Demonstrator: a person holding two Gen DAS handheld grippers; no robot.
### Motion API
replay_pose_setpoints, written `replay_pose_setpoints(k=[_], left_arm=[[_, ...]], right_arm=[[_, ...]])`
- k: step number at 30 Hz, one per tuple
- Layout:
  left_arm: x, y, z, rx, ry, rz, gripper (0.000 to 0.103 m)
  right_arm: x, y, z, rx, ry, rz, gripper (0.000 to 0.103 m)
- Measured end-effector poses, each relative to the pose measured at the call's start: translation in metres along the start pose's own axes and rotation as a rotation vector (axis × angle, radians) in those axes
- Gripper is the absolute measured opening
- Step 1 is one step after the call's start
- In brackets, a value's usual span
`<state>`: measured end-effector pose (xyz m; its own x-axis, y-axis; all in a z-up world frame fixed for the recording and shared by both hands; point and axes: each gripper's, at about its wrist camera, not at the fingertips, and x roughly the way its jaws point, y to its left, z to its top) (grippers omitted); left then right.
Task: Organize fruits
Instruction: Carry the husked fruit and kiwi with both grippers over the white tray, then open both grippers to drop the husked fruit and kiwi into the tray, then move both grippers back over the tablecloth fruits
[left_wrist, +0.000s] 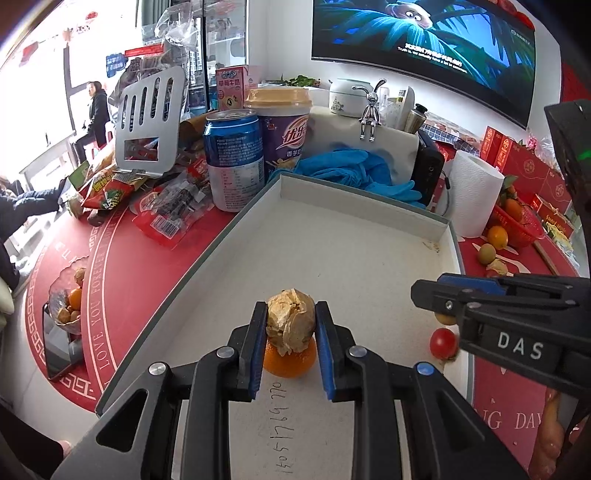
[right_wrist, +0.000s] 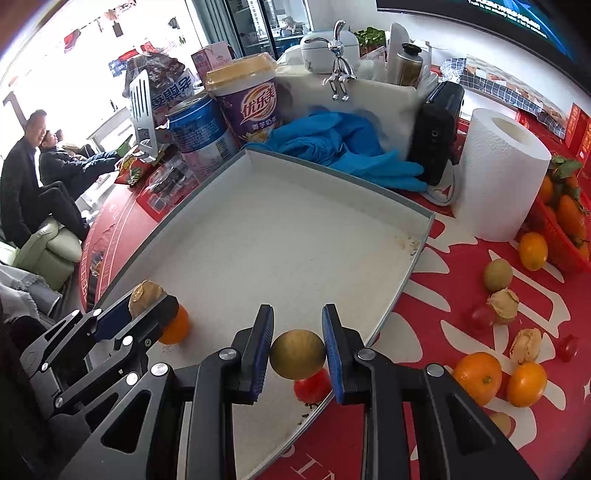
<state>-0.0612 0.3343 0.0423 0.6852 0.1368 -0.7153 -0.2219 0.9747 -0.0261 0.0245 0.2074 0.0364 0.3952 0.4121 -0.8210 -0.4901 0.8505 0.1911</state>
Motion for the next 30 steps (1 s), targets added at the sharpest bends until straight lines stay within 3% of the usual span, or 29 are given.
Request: replay_pose_setpoints(k=[5, 6, 7, 8, 9, 11, 12, 15, 18, 20, 27, 30], left_arm=[[0.001, -0.001, 0.0, 0.004, -0.01, -0.005, 0.032], [0.001, -0.002, 0.0, 0.005, -0.012, -0.008, 0.042], [0.0, -0.001, -0.001, 0.003, -0.02, -0.008, 0.059], [-0.001, -0.001, -0.001, -0.001, -0.03, -0.007, 0.068], [-0.003, 0.0, -0.002, -0.008, -0.051, -0.004, 0.079], [-0.006, 0.0, -0.003, -0.009, -0.088, 0.003, 0.08], [-0.005, -0.001, -0.003, 0.003, -0.085, 0.009, 0.082], [0.006, -0.006, -0.002, 0.053, -0.038, 0.031, 0.083], [0.005, -0.008, -0.003, 0.072, -0.046, 0.037, 0.083], [0.006, -0.01, -0.004, 0.087, -0.045, 0.041, 0.083], [-0.003, -0.011, -0.005, 0.08, -0.053, 0.074, 0.083], [-0.013, -0.019, -0.003, 0.092, -0.049, 0.034, 0.083]], right_arm=[[0.0, -0.001, 0.002, -0.001, -0.002, 0.003, 0.029], [0.001, -0.001, 0.002, 0.001, 0.001, 0.01, 0.029], [0.001, -0.001, 0.002, 0.003, 0.005, 0.018, 0.029], [0.002, -0.001, 0.003, 0.005, 0.009, 0.024, 0.03], [0.002, -0.001, 0.003, 0.007, 0.013, 0.027, 0.046], [-0.004, -0.002, 0.003, 0.009, -0.02, 0.05, 0.082], [-0.009, -0.001, 0.003, 0.008, -0.034, 0.045, 0.085], [-0.022, 0.002, 0.006, -0.004, -0.063, 0.022, 0.085], [-0.034, -0.003, 0.006, 0.015, -0.076, 0.034, 0.086], [-0.041, -0.009, 0.004, 0.038, -0.093, 0.027, 0.103], [-0.072, -0.058, -0.02, 0.126, -0.117, -0.04, 0.103], [-0.081, -0.093, -0.04, 0.197, -0.107, -0.097, 0.103]])
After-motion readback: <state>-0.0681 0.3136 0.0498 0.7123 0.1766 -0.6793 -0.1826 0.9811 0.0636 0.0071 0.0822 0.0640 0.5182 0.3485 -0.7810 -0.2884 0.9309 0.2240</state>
